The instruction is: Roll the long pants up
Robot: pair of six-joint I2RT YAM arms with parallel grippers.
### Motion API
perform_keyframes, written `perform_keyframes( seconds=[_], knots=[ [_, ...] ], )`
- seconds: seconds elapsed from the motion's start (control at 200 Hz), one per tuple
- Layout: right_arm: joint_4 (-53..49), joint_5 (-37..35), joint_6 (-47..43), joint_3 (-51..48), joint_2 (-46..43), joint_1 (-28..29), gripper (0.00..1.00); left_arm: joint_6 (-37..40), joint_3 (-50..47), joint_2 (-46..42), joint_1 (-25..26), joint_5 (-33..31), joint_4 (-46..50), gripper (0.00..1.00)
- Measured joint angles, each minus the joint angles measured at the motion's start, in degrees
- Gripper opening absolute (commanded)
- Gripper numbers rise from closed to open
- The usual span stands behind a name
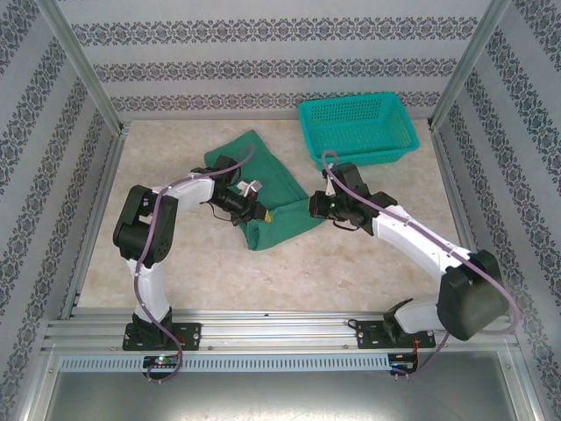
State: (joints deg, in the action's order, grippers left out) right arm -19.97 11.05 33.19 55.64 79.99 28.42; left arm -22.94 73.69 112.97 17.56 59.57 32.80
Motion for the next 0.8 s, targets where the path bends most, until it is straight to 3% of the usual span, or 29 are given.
perform_keyframes(
  seconds=[0.18, 0.365, 0.495, 0.669, 0.719, 0.799],
  knots=[
    [0.72, 4.46, -0.22, 4.7, 11.96, 0.76, 0.0, 0.2, -2.21, 0.28, -0.44, -0.02, -0.28, 0.01],
    [1.44, 7.8, -0.24, 13.57, 24.22, 1.75, 0.0, 3.3, -2.58, 0.24, -0.44, -3.08, 0.87, 0.18],
    [1.81, 8.68, -0.37, 17.53, 30.58, 1.77, 0.0, 5.95, -2.62, -3.54, -0.39, -12.7, 2.97, 0.25],
    [2.23, 9.44, -0.07, 17.62, 34.21, 1.84, 0.0, 9.03, -2.69, -19.56, 0.81, -30.6, 4.76, 0.3],
    [2.32, 9.79, 0.15, 17.84, 34.45, 1.84, 0.0, 9.97, -2.71, -23.91, 2.23, -34.34, 4.79, 0.27],
    [2.71, 10.38, 0.96, 17.99, 34.84, 1.79, 0.0, 12.22, -3.3, -28.61, 5.49, -35.85, 4.66, 0.13]
  ],
)
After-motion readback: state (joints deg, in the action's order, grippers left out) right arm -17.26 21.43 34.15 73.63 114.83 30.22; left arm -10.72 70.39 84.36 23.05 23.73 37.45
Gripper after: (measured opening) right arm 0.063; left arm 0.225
